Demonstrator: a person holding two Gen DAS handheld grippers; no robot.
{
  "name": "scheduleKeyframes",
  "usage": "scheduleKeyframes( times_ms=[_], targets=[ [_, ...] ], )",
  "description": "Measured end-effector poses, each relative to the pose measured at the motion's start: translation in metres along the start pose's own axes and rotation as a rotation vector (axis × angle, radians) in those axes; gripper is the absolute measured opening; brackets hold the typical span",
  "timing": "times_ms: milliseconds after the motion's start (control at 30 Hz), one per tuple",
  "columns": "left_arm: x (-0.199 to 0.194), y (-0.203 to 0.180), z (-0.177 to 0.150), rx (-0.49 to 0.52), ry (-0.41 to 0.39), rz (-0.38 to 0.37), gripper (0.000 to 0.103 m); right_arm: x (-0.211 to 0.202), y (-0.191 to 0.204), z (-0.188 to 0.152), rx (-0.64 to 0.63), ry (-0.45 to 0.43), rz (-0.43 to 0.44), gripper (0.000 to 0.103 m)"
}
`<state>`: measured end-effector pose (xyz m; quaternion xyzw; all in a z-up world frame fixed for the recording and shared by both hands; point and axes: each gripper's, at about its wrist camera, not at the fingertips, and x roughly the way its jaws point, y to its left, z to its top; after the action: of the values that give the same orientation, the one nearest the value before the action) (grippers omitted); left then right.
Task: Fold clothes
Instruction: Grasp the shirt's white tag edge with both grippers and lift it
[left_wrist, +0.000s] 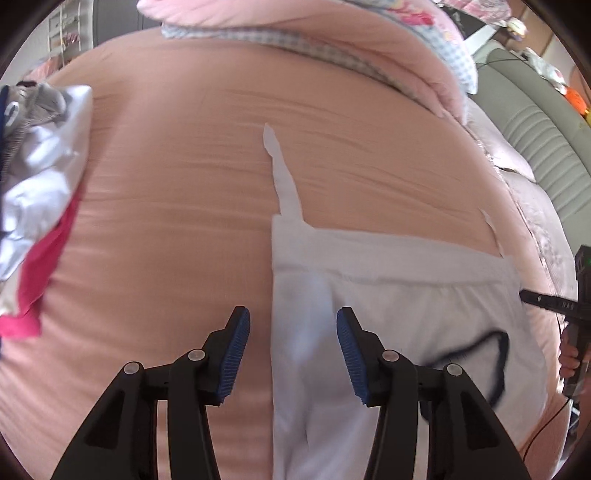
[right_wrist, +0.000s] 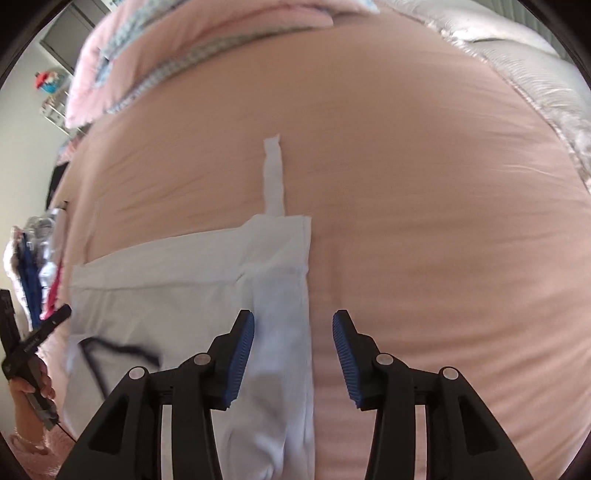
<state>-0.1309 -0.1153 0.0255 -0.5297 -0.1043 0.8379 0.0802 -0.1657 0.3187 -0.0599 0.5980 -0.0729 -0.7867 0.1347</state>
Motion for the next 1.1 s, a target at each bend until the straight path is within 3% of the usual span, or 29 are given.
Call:
scheduleKeyframes(
  times_ms=[67, 133, 200, 233, 267, 300, 333, 367, 500, 600, 700, 967, 1100],
  targets=[
    [0.005, -0.002, 0.006, 0.012, -0.023, -0.007, 0.048, 0.009, 0.003, 0.006, -0.014, 0.003, 0.014, 0.067],
    [0.011, -0.003, 0.011, 0.018, -0.034, -0.015, 0.052, 0.012, 0.009, 0.010, -0.033, -0.011, 0.058, 0.080],
    [0.015, -0.008, 0.015, 0.031, -0.041, -0.009, 0.052, 0.016, 0.020, 0.014, -0.073, -0.024, 0.037, 0.080],
    [0.017, -0.011, 0.015, 0.041, -0.043, -0.007, 0.051, 0.018, 0.026, 0.015, -0.094, -0.031, 0.023, 0.071],
    [0.018, -0.014, 0.016, 0.051, -0.045, -0.006, 0.050, 0.020, 0.034, 0.016, -0.124, -0.028, 0.009, 0.049],
    [0.018, -0.018, 0.017, 0.060, -0.042, -0.024, 0.038, 0.022, 0.042, 0.018, -0.155, -0.023, -0.005, 0.040],
    [0.018, -0.020, 0.018, 0.062, -0.041, -0.056, 0.018, 0.024, 0.049, 0.018, -0.174, -0.012, 0.002, 0.024],
    [0.017, -0.022, 0.018, 0.063, -0.041, -0.081, 0.013, 0.025, 0.056, 0.018, -0.191, -0.001, 0.014, 0.014],
    [0.003, -0.033, 0.022, 0.145, -0.068, -0.032, 0.007, 0.019, 0.074, 0.020, -0.244, -0.011, 0.015, 0.012],
    [-0.039, -0.041, 0.018, 0.201, -0.136, -0.061, 0.007, -0.014, 0.076, 0.013, -0.265, -0.093, 0.052, 0.012],
    [-0.083, -0.052, 0.001, 0.283, -0.194, -0.057, 0.007, -0.042, 0.073, -0.017, -0.283, -0.115, 0.086, 0.012],
    [-0.095, -0.052, -0.066, 0.289, -0.006, -0.072, 0.007, -0.113, 0.064, -0.101, -0.327, -0.163, 0.174, 0.012],
    [-0.099, -0.051, -0.100, 0.287, 0.096, -0.080, 0.009, -0.087, 0.049, -0.154, -0.301, -0.019, 0.142, 0.016]
  ],
)
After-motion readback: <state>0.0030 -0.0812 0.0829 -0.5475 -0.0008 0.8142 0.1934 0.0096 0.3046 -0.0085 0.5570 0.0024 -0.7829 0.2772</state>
